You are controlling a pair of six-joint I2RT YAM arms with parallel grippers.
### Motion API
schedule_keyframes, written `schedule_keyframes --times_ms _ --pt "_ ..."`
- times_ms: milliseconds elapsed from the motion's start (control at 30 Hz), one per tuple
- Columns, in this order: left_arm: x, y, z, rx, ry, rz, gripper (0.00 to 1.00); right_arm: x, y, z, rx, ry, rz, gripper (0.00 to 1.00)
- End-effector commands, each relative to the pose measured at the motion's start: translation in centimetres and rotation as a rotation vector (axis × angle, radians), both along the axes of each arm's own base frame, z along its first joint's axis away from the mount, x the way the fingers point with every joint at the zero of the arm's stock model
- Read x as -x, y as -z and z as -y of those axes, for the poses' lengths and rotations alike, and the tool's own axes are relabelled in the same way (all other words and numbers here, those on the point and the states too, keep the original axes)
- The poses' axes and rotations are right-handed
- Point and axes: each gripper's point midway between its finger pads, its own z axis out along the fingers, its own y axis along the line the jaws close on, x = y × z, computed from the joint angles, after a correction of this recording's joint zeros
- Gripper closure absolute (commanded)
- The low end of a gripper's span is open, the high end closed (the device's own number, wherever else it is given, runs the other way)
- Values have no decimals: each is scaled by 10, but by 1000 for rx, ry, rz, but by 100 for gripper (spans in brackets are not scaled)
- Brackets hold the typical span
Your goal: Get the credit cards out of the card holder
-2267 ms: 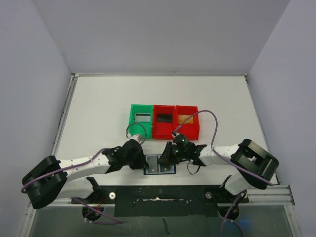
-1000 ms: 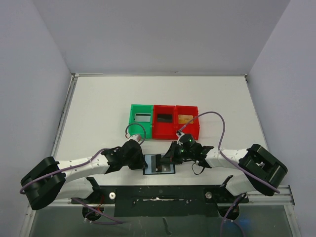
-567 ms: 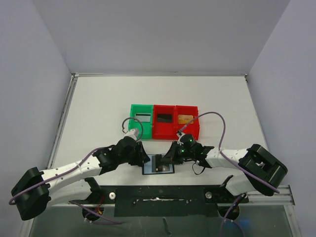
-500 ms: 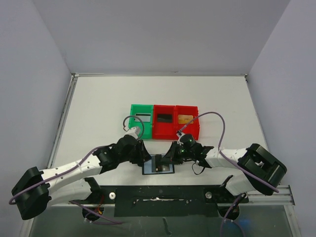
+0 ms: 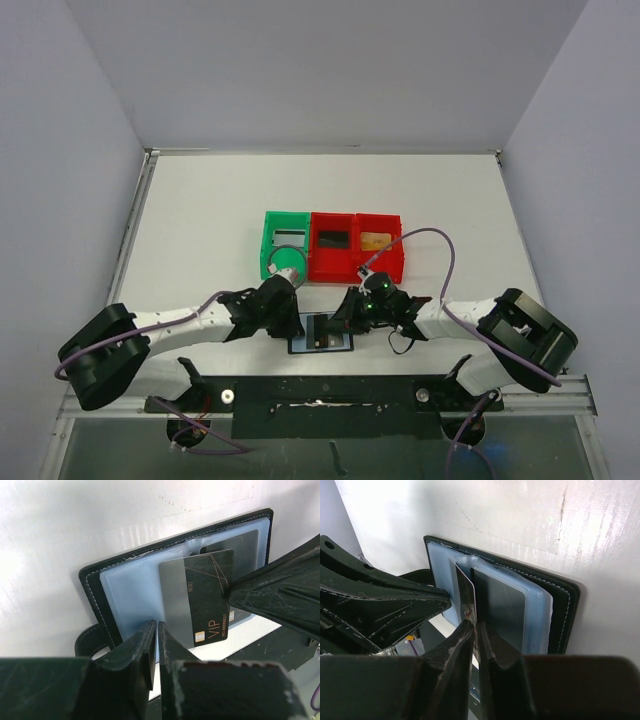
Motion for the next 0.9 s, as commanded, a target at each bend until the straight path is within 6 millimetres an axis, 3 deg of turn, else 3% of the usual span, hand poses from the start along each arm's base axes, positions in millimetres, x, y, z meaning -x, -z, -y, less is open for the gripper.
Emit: schedule_keyframes --times_ms 0,267,500,733,867 --pt "-5 -2 0 -36 30 27 94 -6 -10 -6 -52 7 24 86" --pt "2 19 -11 -92 0 -22 99 -4 -6 -6 -55 14 8 75" --pt "10 31 -27 -165 -18 -64 100 -4 13 8 78 55 -11 69" --pt "12 34 -24 -141 -15 -71 100 -2 2 -18 27 -28 18 70" --pt "12 34 -24 -138 -19 -72 100 -4 -2 -23 -1 -33 28 78"
